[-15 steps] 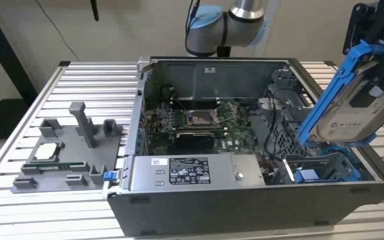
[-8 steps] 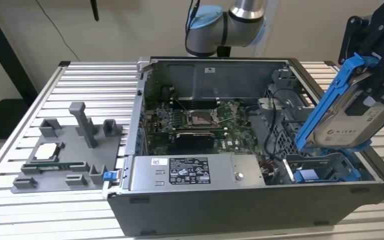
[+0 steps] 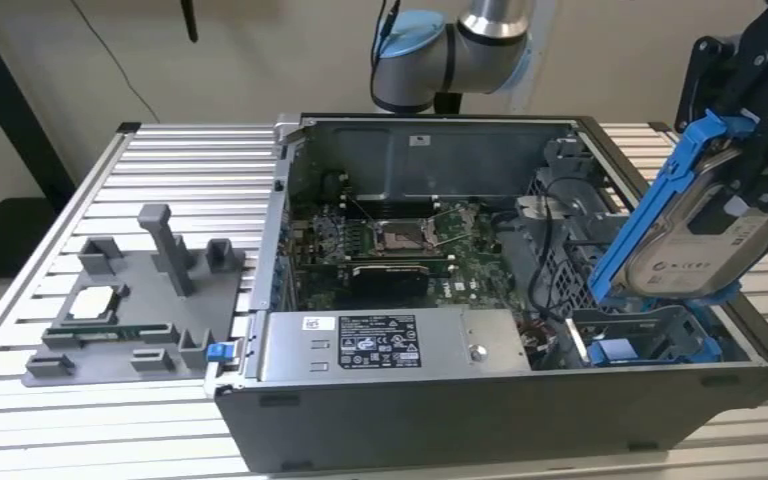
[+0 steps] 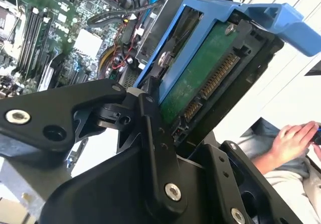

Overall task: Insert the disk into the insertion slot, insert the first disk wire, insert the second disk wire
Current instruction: 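Insert the disk into the insertion slot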

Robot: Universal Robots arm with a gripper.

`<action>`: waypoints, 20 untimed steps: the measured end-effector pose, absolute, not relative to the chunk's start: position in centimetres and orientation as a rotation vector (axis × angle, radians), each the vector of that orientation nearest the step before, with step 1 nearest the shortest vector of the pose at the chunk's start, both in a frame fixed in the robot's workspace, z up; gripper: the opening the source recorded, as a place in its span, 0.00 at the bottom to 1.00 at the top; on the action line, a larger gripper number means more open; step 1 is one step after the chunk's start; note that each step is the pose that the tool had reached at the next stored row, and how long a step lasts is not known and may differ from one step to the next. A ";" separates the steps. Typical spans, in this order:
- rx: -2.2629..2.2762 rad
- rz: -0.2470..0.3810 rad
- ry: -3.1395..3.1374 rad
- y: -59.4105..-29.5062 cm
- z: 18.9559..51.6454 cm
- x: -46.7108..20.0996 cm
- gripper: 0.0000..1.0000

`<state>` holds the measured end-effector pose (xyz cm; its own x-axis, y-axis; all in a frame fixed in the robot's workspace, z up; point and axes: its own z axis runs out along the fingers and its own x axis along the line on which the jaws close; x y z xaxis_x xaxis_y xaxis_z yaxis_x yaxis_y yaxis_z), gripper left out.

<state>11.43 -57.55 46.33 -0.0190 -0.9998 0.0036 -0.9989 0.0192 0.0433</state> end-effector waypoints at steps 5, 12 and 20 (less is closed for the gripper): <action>2.177 -0.044 -2.219 -57.6 45.9 11.4 0.00; 2.177 -0.044 -2.219 -57.6 44.6 11.6 0.00; 2.178 -0.044 -2.218 -57.6 43.2 12.0 0.00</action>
